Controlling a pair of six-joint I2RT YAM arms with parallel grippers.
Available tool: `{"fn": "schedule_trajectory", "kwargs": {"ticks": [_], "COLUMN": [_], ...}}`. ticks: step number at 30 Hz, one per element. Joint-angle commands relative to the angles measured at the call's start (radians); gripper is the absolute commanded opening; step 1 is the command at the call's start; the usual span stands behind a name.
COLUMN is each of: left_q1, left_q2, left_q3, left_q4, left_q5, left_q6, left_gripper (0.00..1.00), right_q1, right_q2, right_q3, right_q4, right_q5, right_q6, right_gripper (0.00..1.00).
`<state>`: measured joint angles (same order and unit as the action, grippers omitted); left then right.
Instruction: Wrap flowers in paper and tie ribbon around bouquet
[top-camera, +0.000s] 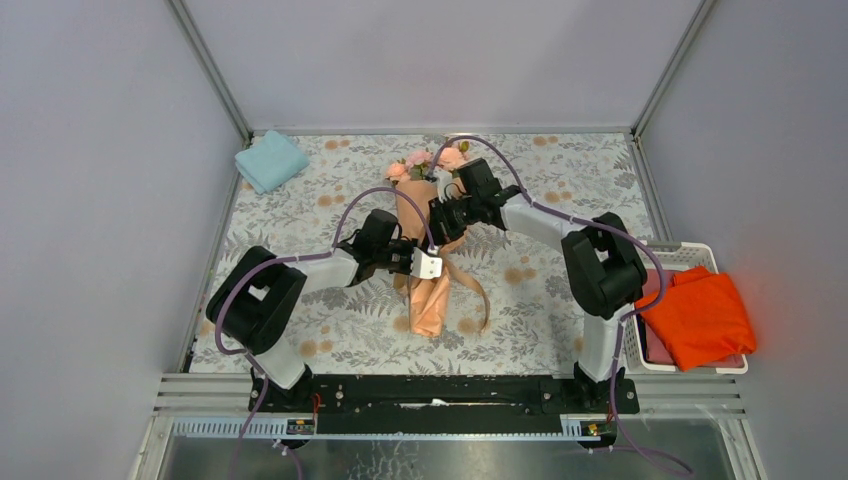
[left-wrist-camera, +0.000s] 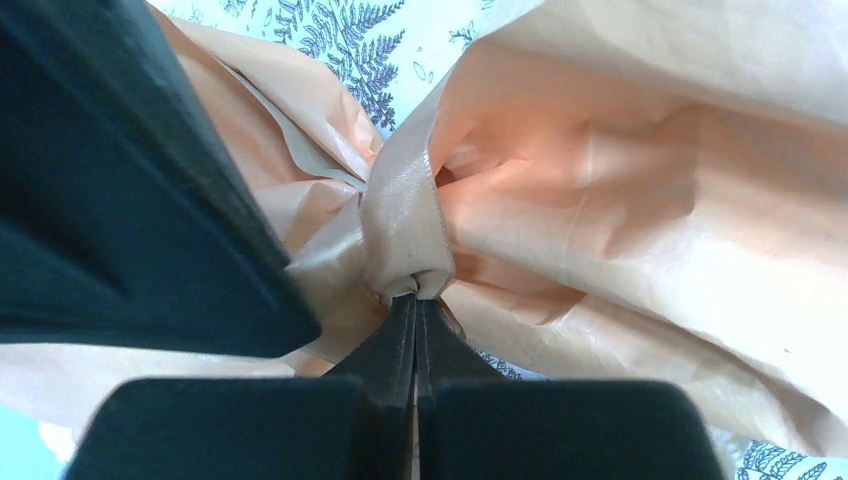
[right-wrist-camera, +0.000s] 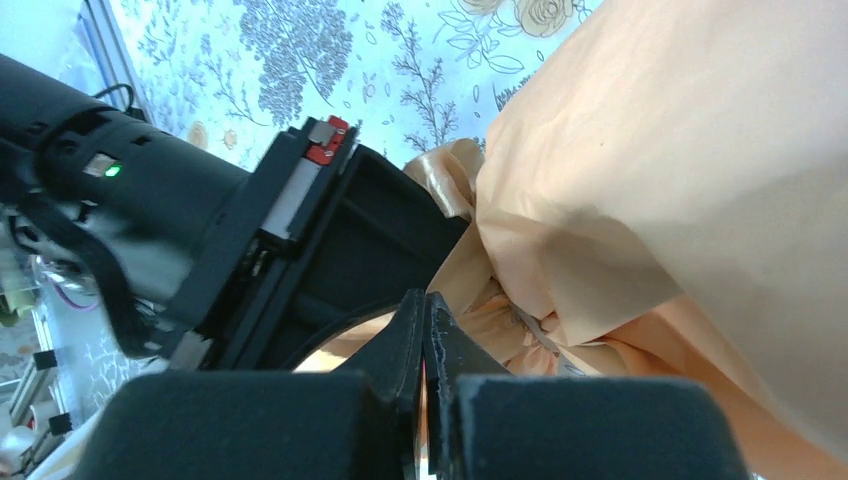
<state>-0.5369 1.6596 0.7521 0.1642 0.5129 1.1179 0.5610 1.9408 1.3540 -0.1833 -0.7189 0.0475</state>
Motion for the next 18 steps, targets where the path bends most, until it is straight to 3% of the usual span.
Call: {"fn": "schedule_trajectory", "kwargs": {"ticks": [1,8,9,12,18], "left_q1": [0.005,0.005,0.006,0.006,0.006], "left_q2": [-0.013,-0.014,-0.010,-0.006,-0.005], "left_q3": [0.004,0.005,0.010,0.011,0.009], "left_q4": [0.024,0.063,0.067,0.066,0.061], "left_q5": [-0.010,-0.027,-0.030,-0.032,-0.026], "left_q6": [0.013,-0.043,-0.060,-0.059,-0.038], "left_gripper": [0.00,0.00,0.00,0.00,0.00], "right_q1": [-0.009,-0.008,-0.009,-0.011,-0.068], "right_q2": [-0.116,-0.118,-0.112,-0.094,-0.083], "right_q3": [-0.006,-0.074,-0.073,-0.005,0.134], "right_q4": [0.097,0.113,0.098,-0.023,-0.123], "right_q5": [-0.091,-0.090,-0.097,-0.094,-0.054], "right_q6": [0.113,0.153,0.144,0.055,-0.037], "right_gripper": [0.00,0.00,0.04,0.27,0.39]}}
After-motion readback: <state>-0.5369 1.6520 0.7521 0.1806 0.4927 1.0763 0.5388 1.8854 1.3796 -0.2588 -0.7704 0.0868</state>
